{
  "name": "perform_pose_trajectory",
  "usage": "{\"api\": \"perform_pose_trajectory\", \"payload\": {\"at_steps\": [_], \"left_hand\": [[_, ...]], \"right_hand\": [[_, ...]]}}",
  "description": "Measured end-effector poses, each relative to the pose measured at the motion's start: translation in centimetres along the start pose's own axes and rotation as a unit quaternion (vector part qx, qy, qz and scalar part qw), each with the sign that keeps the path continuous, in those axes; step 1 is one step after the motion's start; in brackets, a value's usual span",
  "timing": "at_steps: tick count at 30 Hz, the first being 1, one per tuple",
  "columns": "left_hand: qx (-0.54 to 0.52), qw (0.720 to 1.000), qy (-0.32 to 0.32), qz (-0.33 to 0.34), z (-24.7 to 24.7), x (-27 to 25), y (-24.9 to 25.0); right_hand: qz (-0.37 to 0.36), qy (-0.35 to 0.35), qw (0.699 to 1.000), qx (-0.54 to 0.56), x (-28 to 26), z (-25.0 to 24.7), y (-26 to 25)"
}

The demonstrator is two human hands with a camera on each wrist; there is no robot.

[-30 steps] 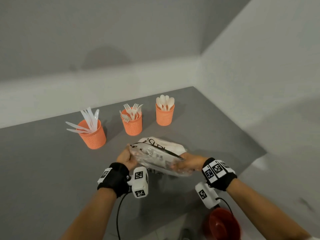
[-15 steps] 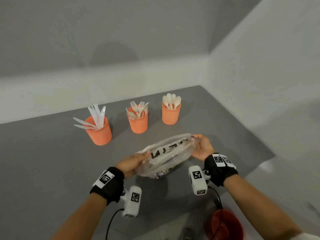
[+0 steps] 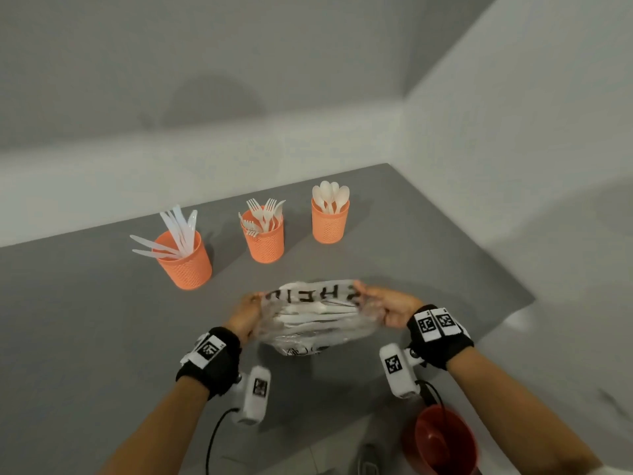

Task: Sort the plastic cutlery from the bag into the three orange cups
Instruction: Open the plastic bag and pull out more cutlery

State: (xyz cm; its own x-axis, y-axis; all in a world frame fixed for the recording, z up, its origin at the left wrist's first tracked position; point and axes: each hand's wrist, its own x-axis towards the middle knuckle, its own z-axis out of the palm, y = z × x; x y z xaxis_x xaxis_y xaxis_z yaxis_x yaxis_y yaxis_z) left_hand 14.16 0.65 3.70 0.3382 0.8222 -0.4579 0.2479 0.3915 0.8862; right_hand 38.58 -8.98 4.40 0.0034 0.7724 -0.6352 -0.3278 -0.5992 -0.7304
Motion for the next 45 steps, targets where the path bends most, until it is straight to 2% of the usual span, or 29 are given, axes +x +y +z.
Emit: {"api": "perform_pose_trajectory", "payload": {"at_steps": [2, 3, 5, 6, 8, 9, 11, 13, 14, 15, 17, 18, 20, 21, 22, 23, 24, 26, 28, 29, 30, 34, 36, 39, 40, 41, 43, 45], "left_hand": [[0.208, 0.971, 0.013, 0.116, 0.1, 0.1, -0.8], [0.252, 0.956, -0.005, 0.149, 0.1, 0.1, -1.2], [0.29, 0.94, -0.056, 0.168, 0.2, -0.1, -1.9], [0.333, 0.924, -0.071, 0.176, 0.2, -0.1, -2.1], [0.397, 0.891, -0.062, 0.213, 0.2, -0.1, -2.3], [0.387, 0.892, -0.04, 0.231, 0.1, 0.1, -2.3], [0.283, 0.937, -0.017, 0.202, -0.6, 0.5, -1.9], [0.097, 0.991, -0.043, 0.081, -1.3, 1.1, -1.4], [-0.015, 0.997, -0.069, 0.008, -1.4, 1.3, -1.3], [-0.105, 0.989, -0.094, -0.049, -1.4, 1.2, -1.1], [-0.197, 0.967, -0.11, -0.117, -1.1, 1.2, -0.8], [-0.21, 0.962, -0.106, -0.137, -0.8, 1.2, -0.6], [-0.156, 0.975, -0.064, -0.145, -0.1, 1.5, -0.1], [-0.07, 0.991, -0.028, -0.108, 0.1, 1.8, 0.1], [0.044, 0.997, 0.034, -0.048, 0.1, 2.1, 0.2], [0.138, 0.984, 0.11, 0.03, 0.1, 2.1, 0.2], [0.174, 0.968, 0.149, 0.105, 0.2, 1.9, 0.2], [0.243, 0.936, 0.126, 0.221, 0.7, 1.1, -0.4], [0.366, 0.884, 0.085, 0.28, 1.2, 0.5, -1.9], [0.408, 0.86, 0.078, 0.296, 1.2, 0.6, -3.0], [0.425, 0.85, 0.08, 0.3, 1.3, 0.6, -3.7], [0.378, 0.875, 0.116, 0.28, 1.8, 0.8, -4.2], [0.376, 0.881, 0.104, 0.27, 1.8, 1.0, -3.8], [0.361, 0.899, 0.085, 0.232, 1.5, 1.9, -2.7], [0.355, 0.907, 0.076, 0.212, 1.5, 2.2, -2.4], [0.345, 0.916, 0.064, 0.193, 1.4, 2.6, -2.1], [0.298, 0.941, 0.031, 0.156, 1.1, 3.1, -1.4], [0.237, 0.966, -0.005, 0.099, 0.9, 3.2, -0.4]], "right_hand": [[-0.037, 0.037, 0.98, 0.194, 0.7, -0.4, -0.2], [-0.053, 0.06, 0.964, 0.253, 1.0, -0.3, -0.3], [-0.087, 0.081, 0.937, 0.329, 1.8, -0.3, -0.3], [-0.094, 0.053, 0.927, 0.358, 2.0, -0.2, -0.3], [-0.083, -0.009, 0.931, 0.355, 2.3, -0.4, 0.0], [-0.076, -0.018, 0.945, 0.317, 2.6, -0.9, 0.2], [-0.068, -0.005, 0.977, 0.2, 2.3, -1.4, 0.4], [-0.063, 0.015, 0.996, 0.053, 1.7, -1.6, 0.8], [-0.071, 0.02, 0.997, -0.01, 1.5, -1.5, 1.0], [-0.078, 0.035, 0.993, -0.076, 1.2, -1.2, 1.1], [-0.1, 0.081, 0.972, -0.198, 0.8, -1.0, 1.2], [-0.12, 0.1, 0.958, -0.241, 0.6, -0.8, 1.2], [-0.159, 0.128, 0.925, -0.32, 0.3, -0.5, 1.2], [-0.171, 0.147, 0.9, -0.372, 0.1, -0.3, 1.2], [-0.182, 0.168, 0.869, -0.429, -0.1, -0.1, 1.3], [-0.195, 0.189, 0.833, -0.482, -0.4, 0.3, 1.3], [-0.202, 0.204, 0.803, -0.522, -0.7, 0.6, 1.3], [-0.21, 0.218, 0.76, -0.575, -0.8, 1.4, 1.5], [-0.2, 0.219, 0.734, -0.611, -0.7, 2.2, 2.0], [-0.196, 0.217, 0.726, -0.622, -0.6, 2.6, 2.2], [-0.191, 0.211, 0.721, -0.631, -0.6, 2.9, 2.5], [-0.201, 0.164, 0.676, -0.69, -0.3, 3.3, 3.1], [-0.199, 0.131, 0.652, -0.72, -0.4, 3.3, 3.0], [-0.207, 0.114, 0.633, -0.737, -0.7, 3.2, 2.9], [-0.221, 0.12, 0.64, -0.726, -0.7, 3.1, 2.8], [-0.237, 0.126, 0.668, -0.694, -0.7, 3.0, 2.7], [-0.235, 0.151, 0.763, -0.583, 0.0, 2.2, 2.1], [-0.179, 0.182, 0.858, -0.446, 1.0, 1.0, 1.2]]}}
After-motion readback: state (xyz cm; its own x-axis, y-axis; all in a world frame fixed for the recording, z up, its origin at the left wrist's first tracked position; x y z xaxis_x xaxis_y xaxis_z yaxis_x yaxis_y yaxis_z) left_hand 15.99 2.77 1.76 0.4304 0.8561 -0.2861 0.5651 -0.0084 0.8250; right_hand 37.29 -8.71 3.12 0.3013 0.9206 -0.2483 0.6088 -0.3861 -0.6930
